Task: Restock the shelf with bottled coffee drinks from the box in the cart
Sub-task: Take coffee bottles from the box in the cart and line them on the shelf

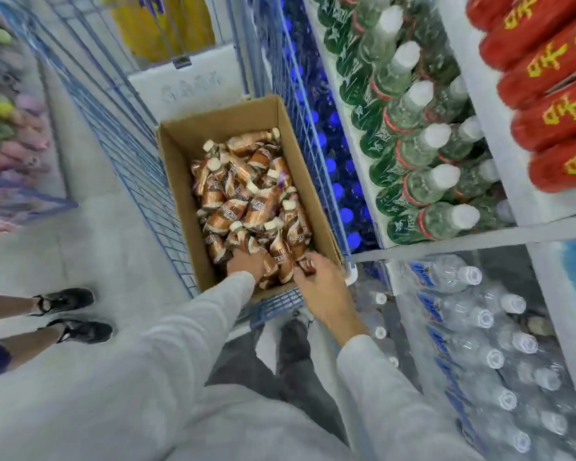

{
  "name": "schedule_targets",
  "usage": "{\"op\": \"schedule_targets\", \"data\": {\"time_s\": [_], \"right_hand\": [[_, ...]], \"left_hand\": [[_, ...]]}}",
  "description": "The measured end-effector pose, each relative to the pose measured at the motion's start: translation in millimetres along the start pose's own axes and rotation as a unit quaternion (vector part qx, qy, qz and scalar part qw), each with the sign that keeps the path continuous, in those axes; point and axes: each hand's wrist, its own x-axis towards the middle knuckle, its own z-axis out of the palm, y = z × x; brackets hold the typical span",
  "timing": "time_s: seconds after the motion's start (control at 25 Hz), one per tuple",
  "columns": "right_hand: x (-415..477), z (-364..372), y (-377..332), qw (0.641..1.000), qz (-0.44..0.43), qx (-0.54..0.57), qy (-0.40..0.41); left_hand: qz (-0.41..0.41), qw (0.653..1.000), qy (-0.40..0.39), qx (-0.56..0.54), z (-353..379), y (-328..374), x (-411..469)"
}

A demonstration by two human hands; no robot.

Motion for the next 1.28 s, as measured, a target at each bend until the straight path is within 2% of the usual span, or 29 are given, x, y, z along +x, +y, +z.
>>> {"op": "schedule_targets", "data": {"time_s": [0.12,0.24,0.36,0.4,0.6,0.84,0.96,1.04,1.16,1.28], "right_hand": [[31,13,3,1.000,0.008,-0.018,-0.022],[58,26,6,0.996,0.050,-0.036,-0.059],[83,43,5,0.989,0.097,-0.063,-0.098],[90,47,4,0.985,0.109,-0.071,-0.111],[107,81,4,0.978,0.123,-0.083,-0.144],[118,105,7,0.983,0.128,-0.106,-0.072],[115,92,11,0.987,0.125,-0.038,-0.098],[100,77,5,0.985,0.120,0.066,-0.107],[57,44,-7,0.963,0.084,0.240,-0.088],[13,8,-18,0.936,0.057,0.342,-0.066]], "left_hand": [[0.028,0.996,-0.023,0.079,12,5,20],[0.014,0.994,0.007,0.111,26,9,30],[-0.081,0.995,0.051,0.009,31,4,39],[-0.088,0.994,0.055,-0.034,30,2,39],[-0.021,0.992,0.022,-0.125,6,-21,25],[0.005,0.988,-0.015,-0.157,-30,-42,11],[0.010,0.987,-0.024,-0.157,-41,-39,5],[0.030,0.986,-0.021,-0.165,-46,-33,-3],[0.086,0.977,-0.037,-0.193,-53,-23,-28],[0.152,0.962,-0.065,-0.217,-58,-11,-64]]}}
